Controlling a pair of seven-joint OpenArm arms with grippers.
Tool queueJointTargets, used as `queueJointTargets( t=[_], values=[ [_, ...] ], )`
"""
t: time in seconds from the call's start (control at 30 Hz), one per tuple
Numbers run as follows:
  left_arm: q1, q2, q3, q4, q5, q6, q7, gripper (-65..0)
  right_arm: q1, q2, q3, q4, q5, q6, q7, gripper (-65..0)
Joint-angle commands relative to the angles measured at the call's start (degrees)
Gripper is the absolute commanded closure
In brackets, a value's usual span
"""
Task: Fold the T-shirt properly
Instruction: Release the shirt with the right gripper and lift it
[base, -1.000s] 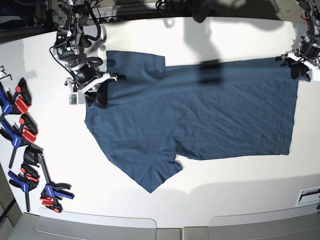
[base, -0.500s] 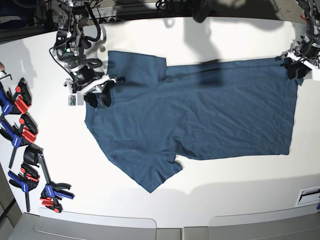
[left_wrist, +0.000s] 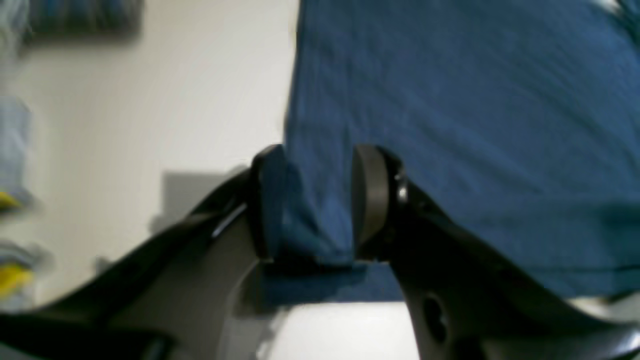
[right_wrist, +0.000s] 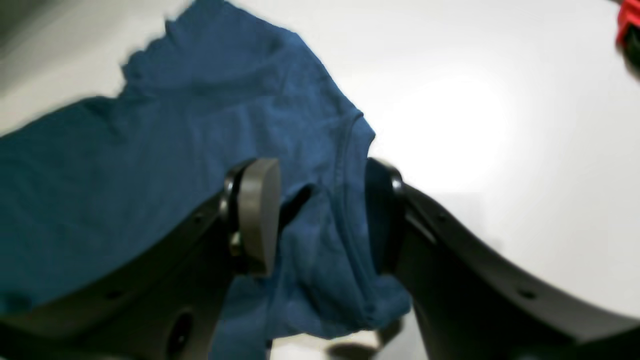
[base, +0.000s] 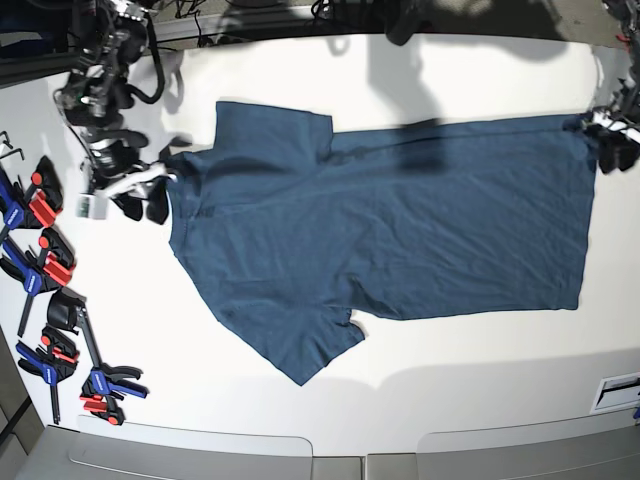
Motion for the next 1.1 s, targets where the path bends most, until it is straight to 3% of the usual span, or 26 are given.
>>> queueJointTargets(
  t=[0.0,0.17,0.37,0.67,0.83,1.07],
  values=[
    [0.02,-1.14,-1.49,2.29,-0.72,0.04,-0.59,-20.3,0.46,0.83,1.51,1.84,3.28,1.36,-0.22,-25.8],
    [0.04,-1.16,-7.32,7.82,0.07,0.04,0.42,-20.3,-3.98,0.79,5.86,4.35,15.28,4.24,-6.69,-25.8],
    [0.87,-3.43,-13.66,9.2,1.22,0.09,0.37,-20.3,-14.1,0.11,5.99,5.27,19.3,4.55,-7.61,-25.8],
    [3.26,-4.98,-15.8,9.2,1.18,0.94,0.35,-20.3,-21.07,-4.17,4.87,3.69,17.44,4.02,-4.5,-25.8],
    [3.21,-4.94,-15.8,9.2,1.2,0.92,-0.07,-20.3,-20.74,-4.11,-0.31,-0.46,11.26,3.06,1.42,-25.8],
    [3.21,-4.92,-15.8,9.2,1.2,0.92,-0.31,-20.3,-20.76,-4.13,-9.55,-2.23,10.27,2.73,1.81,-25.8]
  ],
)
